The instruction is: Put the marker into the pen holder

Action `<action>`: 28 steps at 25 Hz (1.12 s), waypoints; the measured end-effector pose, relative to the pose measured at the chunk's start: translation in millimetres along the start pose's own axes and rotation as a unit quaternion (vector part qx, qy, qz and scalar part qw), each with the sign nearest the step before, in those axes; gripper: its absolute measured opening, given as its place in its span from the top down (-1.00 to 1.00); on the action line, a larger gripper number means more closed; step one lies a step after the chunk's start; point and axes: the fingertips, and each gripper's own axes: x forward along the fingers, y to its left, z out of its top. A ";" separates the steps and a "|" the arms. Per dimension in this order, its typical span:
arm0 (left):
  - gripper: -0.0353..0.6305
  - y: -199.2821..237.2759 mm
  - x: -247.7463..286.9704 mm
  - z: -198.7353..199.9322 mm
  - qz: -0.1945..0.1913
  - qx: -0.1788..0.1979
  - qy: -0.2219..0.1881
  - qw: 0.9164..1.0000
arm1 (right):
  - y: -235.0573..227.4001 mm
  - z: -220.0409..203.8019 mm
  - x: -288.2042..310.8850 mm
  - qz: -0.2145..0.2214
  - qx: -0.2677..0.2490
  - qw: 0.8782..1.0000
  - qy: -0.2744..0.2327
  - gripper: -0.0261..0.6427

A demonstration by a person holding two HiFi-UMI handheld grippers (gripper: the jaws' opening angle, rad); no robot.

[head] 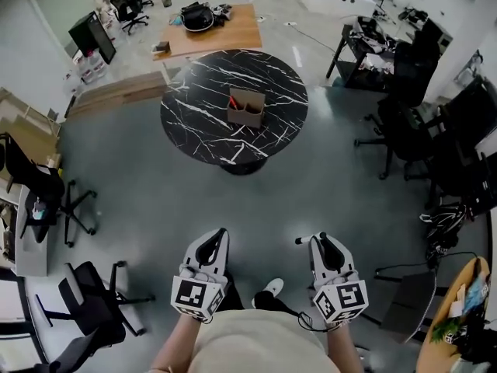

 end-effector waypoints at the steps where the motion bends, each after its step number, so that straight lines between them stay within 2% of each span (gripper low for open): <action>1: 0.87 10.7 4.4 2.1 -0.004 0.001 -0.001 1.000 | 4.2 -2.0 9.7 -0.004 0.002 1.000 0.006 0.68; 8: 0.87 93.6 39.7 14.2 -0.069 0.007 0.009 0.998 | 48.2 12.0 83.5 -0.049 0.007 0.999 0.013 0.67; 12: 0.87 137.7 47.9 24.9 -0.090 0.008 0.004 0.996 | 76.8 22.5 122.2 -0.061 0.001 0.998 0.006 0.68; 21: 0.87 209.2 52.8 43.3 -0.084 -0.016 -0.012 0.996 | 123.3 42.7 183.9 -0.052 -0.026 0.998 -0.005 0.68; 28: 0.87 226.1 90.6 49.0 -0.072 0.005 -0.006 0.997 | 105.7 45.1 230.0 -0.035 -0.029 0.999 0.006 0.67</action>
